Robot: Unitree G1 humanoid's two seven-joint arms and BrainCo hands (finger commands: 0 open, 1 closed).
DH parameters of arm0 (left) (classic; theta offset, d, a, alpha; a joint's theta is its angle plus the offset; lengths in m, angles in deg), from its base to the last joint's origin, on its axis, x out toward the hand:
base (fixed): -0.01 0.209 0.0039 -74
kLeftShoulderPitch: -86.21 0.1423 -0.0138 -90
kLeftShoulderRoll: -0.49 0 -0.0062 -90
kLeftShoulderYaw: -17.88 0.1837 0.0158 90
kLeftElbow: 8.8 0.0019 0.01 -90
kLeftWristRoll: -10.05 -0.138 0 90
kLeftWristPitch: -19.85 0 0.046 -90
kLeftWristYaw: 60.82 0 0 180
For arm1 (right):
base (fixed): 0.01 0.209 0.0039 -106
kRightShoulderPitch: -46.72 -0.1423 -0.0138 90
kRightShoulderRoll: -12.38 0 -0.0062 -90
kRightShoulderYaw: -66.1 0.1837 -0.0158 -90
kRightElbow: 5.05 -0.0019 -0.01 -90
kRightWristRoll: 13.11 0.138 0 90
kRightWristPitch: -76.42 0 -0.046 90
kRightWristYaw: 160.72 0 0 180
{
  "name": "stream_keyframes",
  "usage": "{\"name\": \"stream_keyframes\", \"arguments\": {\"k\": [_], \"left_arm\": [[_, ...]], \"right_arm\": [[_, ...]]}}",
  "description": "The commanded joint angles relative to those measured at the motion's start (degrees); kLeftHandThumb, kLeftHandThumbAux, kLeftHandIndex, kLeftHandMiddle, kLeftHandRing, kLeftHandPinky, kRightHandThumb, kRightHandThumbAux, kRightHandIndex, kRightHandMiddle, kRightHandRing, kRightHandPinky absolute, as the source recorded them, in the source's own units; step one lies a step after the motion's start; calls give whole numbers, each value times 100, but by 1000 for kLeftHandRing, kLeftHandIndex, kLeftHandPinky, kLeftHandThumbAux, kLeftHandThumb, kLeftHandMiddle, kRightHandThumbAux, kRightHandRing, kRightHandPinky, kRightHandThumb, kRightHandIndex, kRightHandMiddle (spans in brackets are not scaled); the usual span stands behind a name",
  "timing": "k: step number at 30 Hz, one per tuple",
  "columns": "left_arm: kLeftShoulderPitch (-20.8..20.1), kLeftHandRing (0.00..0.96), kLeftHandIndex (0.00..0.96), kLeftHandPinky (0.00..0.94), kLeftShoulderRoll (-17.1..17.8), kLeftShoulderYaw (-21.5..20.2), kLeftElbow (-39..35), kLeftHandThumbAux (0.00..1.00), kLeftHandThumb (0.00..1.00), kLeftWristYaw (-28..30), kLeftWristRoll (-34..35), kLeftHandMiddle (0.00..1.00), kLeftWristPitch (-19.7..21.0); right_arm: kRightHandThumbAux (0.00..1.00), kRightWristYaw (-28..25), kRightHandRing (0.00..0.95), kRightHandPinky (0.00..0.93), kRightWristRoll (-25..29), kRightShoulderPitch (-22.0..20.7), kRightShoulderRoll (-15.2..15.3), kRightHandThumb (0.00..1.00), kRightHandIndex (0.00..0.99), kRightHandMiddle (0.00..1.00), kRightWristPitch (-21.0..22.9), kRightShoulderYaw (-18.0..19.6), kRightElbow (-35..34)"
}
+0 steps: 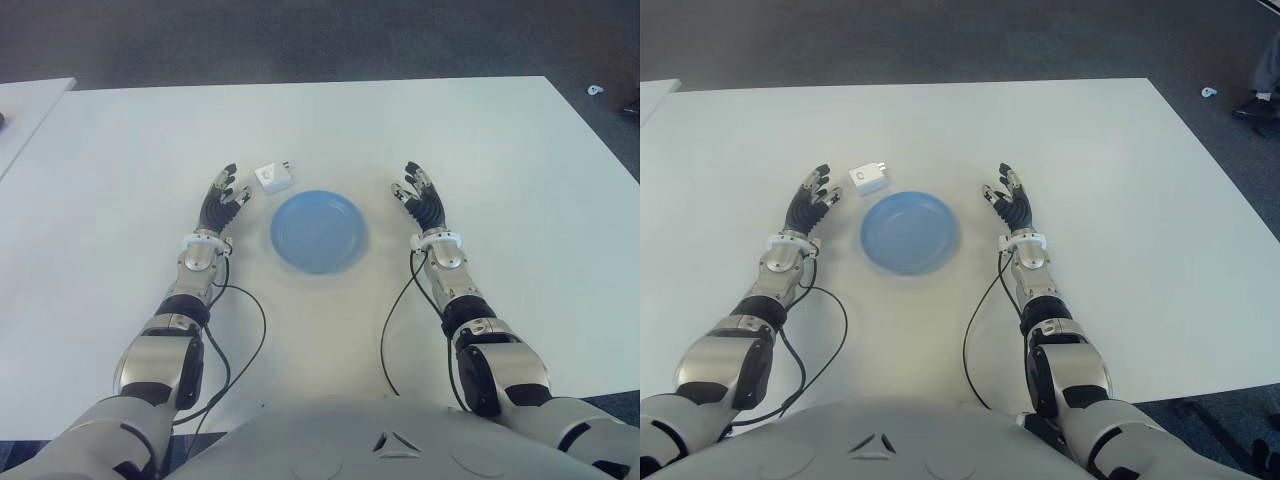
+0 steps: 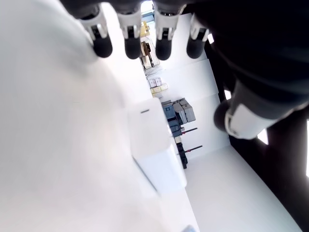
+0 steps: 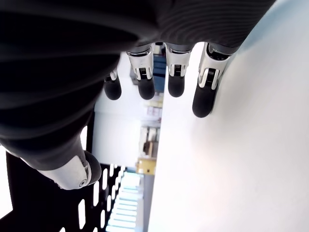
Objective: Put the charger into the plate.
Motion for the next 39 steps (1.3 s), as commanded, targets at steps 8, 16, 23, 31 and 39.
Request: {"name": "stream_keyframes", "arguments": {"k": [8, 16, 23, 31, 39], "left_arm": [[-381, 105, 187, 139, 312, 248, -291, 565, 288, 170, -314, 143, 1141], [-467, 360, 365, 366, 653, 929, -2479, 568, 335, -167, -1633, 387, 3312], [-633, 676, 510, 726, 525, 1603, -2801, 554, 297, -1392, -3203, 678, 4734], [-722, 739, 454, 753, 403, 1907, -2634, 494, 316, -2415, -3752, 738, 4988], [-1160, 288, 113, 307, 256, 2245, -1586, 388, 301, -2737, -3789, 277, 4496]], "right_arm": [[669, 17, 19, 8, -8, -131, -67, 113, 0, 46, -80, 24, 360], [670, 51, 21, 16, -1, -253, -94, 108, 0, 45, -74, 39, 442], [679, 94, 20, 14, 3, -284, -157, 102, 0, 41, -114, 41, 422], [685, 128, 19, 13, -13, -296, -176, 101, 0, 41, -117, 42, 412], [677, 97, 17, 14, 16, -320, -181, 103, 0, 39, -119, 69, 426]]}}
